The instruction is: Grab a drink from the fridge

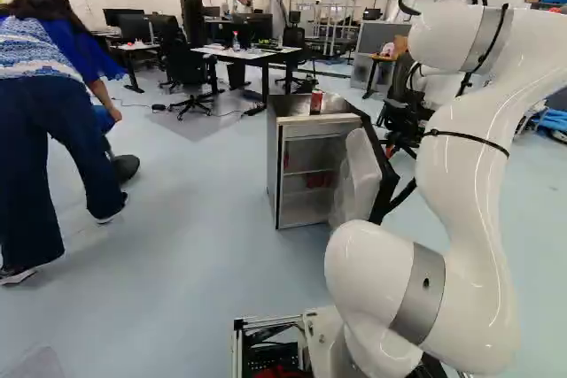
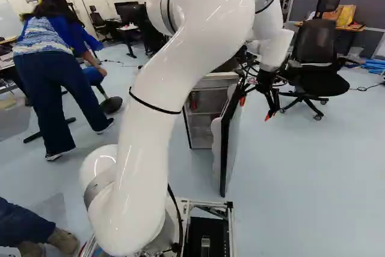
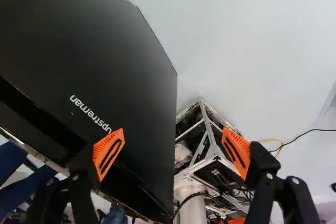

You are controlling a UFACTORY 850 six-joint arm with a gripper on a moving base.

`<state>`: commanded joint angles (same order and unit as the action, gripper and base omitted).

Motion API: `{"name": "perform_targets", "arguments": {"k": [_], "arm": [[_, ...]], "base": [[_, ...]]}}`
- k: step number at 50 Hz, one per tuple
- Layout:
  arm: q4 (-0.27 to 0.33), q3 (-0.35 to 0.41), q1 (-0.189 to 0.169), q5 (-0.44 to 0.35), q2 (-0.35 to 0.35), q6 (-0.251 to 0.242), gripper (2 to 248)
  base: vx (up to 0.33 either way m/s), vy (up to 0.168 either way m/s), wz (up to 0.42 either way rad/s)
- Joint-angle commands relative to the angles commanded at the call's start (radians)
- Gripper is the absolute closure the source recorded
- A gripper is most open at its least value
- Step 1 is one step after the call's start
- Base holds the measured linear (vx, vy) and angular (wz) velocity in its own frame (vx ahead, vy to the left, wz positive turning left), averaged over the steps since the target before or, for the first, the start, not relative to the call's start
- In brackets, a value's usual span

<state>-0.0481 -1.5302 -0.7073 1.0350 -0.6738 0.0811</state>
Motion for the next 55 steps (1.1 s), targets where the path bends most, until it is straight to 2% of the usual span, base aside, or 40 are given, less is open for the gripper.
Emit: {"name": "perform_targets", "arguments": {"k": [27,55], "arm": [[0.07,0.093,0.057,0.0,0.054,0.0,3],[0.143,0.172,0.137,-0.012,0.1,0.0,3]], "base": [[0.0,0.0,0.0],[0.0,0.0,0.0]]}}
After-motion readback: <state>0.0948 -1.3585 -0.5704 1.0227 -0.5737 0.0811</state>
